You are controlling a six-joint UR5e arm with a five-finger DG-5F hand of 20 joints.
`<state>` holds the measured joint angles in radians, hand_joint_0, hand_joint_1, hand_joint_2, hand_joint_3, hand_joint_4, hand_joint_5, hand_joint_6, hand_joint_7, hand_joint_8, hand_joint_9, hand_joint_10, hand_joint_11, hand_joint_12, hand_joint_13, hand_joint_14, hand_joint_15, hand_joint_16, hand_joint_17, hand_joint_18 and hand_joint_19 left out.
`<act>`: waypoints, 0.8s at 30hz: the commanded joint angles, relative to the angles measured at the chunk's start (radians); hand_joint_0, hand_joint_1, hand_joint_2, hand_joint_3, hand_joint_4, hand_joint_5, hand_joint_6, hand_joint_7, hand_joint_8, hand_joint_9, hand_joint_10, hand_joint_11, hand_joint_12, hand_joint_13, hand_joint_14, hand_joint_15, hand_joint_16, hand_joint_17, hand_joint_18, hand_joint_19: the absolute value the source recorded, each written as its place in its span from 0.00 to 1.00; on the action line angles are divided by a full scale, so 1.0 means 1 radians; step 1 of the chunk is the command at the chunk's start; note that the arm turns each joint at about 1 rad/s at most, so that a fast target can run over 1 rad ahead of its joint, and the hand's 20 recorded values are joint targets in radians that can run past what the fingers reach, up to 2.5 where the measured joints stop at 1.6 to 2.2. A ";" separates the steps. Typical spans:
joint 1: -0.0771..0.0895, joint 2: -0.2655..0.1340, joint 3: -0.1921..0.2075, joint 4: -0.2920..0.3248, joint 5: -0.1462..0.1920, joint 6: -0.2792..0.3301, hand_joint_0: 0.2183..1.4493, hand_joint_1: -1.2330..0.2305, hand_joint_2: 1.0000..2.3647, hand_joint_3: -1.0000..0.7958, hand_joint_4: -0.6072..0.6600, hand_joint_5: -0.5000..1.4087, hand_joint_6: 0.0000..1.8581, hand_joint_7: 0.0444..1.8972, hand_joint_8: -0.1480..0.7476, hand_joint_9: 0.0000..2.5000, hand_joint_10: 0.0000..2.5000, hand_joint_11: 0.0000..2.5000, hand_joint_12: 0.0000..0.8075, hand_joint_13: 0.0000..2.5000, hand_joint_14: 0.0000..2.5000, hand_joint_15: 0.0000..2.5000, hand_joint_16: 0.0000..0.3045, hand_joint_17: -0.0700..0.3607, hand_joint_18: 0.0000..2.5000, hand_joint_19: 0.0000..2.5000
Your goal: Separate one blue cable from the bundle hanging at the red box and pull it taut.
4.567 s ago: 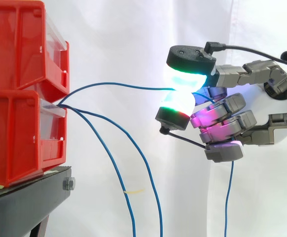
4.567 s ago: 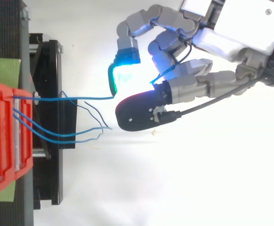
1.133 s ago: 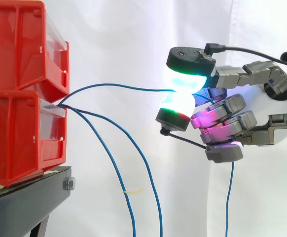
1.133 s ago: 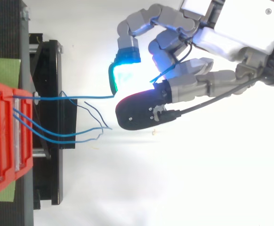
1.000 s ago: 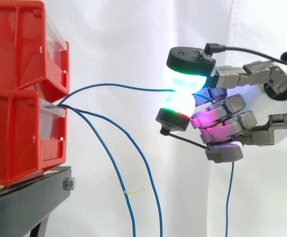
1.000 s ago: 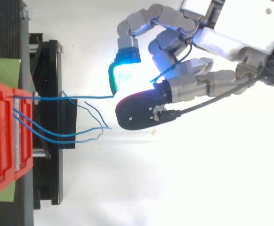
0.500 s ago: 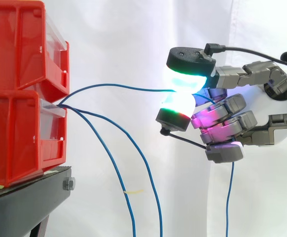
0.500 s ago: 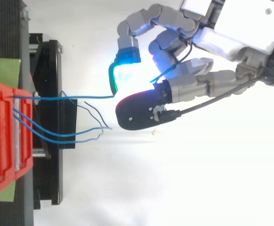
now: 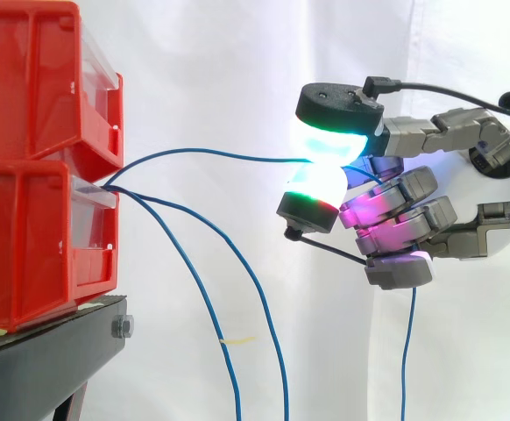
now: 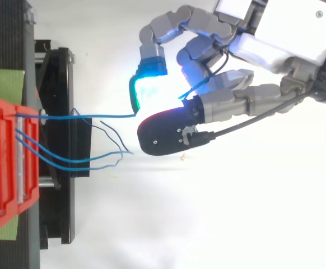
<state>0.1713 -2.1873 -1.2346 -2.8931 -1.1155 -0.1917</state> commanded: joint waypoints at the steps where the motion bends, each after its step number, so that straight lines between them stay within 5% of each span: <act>1: 0.001 0.000 0.001 0.000 -0.001 0.000 0.36 0.32 0.02 0.53 0.60 0.18 0.50 0.75 0.58 0.38 0.74 0.55 0.44 0.45 0.76 0.53 0.15 0.39 0.48 0.52; 24: -0.001 0.000 0.000 0.000 -0.001 0.000 0.36 0.32 0.02 0.53 0.60 0.18 0.50 0.75 0.57 0.40 0.73 0.56 0.44 0.45 0.75 0.54 0.15 0.40 0.48 0.52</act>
<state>0.1708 -2.1874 -1.2347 -2.8931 -1.1160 -0.1917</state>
